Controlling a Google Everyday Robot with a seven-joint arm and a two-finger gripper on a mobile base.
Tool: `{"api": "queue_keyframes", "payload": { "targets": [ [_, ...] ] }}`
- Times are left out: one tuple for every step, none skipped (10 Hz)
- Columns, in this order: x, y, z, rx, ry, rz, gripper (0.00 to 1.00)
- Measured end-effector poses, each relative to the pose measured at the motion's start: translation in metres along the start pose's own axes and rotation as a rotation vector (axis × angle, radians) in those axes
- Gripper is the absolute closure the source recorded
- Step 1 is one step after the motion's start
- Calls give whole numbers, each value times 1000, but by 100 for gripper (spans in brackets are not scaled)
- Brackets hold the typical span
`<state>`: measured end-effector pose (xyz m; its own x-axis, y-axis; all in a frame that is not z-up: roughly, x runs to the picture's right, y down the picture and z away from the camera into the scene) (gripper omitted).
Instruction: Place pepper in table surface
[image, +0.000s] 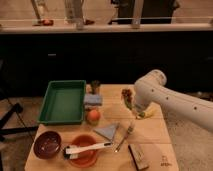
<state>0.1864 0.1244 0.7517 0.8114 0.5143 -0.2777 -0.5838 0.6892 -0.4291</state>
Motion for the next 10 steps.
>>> {"api": "queue_keyframes", "payload": {
  "targets": [
    [13, 2, -4, -1, 0, 5, 100],
    [30, 7, -7, -5, 2, 16, 100],
    [38, 12, -7, -16, 3, 20, 100],
    [48, 17, -4, -26, 10, 22, 100],
    [51, 22, 0, -38, 13, 22, 100],
    [54, 27, 8, -53, 17, 22, 100],
    [55, 32, 19, -70, 17, 23, 100],
    [56, 36, 29, -82, 21, 30, 100],
    [53, 40, 36, -87, 23, 41, 100],
    [51, 42, 38, -90, 21, 44, 100]
  ]
}}
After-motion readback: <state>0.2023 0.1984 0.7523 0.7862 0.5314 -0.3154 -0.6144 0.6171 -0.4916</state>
